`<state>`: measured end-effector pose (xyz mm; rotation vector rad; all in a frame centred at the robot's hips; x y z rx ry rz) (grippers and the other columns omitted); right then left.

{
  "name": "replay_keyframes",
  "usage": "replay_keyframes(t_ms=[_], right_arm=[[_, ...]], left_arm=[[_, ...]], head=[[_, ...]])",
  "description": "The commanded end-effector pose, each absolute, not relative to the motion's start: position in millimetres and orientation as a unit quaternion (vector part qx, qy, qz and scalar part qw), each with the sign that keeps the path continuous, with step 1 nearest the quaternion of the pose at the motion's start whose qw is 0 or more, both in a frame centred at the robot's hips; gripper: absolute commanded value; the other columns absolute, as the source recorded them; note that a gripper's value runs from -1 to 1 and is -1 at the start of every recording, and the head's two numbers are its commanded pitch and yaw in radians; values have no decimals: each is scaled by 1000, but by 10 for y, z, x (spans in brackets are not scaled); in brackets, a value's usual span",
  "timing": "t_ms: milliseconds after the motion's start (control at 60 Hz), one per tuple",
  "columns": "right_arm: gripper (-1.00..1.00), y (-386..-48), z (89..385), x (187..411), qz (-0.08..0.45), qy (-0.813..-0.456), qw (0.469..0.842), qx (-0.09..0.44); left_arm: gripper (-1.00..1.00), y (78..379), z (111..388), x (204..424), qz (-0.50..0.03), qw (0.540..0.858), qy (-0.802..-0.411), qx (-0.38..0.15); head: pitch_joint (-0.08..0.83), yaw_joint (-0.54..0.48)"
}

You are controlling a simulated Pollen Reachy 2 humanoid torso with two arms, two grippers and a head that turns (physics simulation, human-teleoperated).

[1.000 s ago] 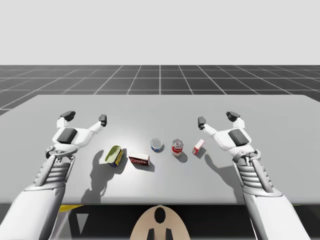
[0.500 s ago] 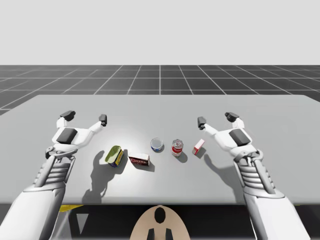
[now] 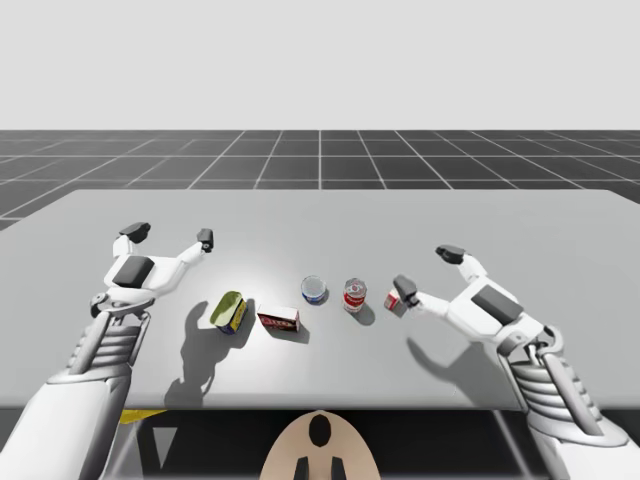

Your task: Lift the gelatin box off the table.

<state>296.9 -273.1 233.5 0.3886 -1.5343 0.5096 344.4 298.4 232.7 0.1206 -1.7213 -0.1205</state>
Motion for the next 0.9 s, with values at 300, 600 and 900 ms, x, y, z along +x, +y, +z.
replay_keyframes(t_ms=[300, 600, 900], right_arm=[[-1000, -2914, 1659, 2996, 292, -620, 699, 206], [-1000, -2863, 1470, 3183, 286, -601, 716, 210], [-1000, -2762, 1415, 3379, 282, -587, 730, 206]], left_arm=[[-1000, 2962, 2316, 3464, -54, 652, -755, 49], [-1000, 2953, 2323, 3459, -54, 650, -757, 49], [-1000, 2957, 2350, 3441, -53, 646, -760, 46]], head=[[658, -289], [667, -283], [673, -273]])
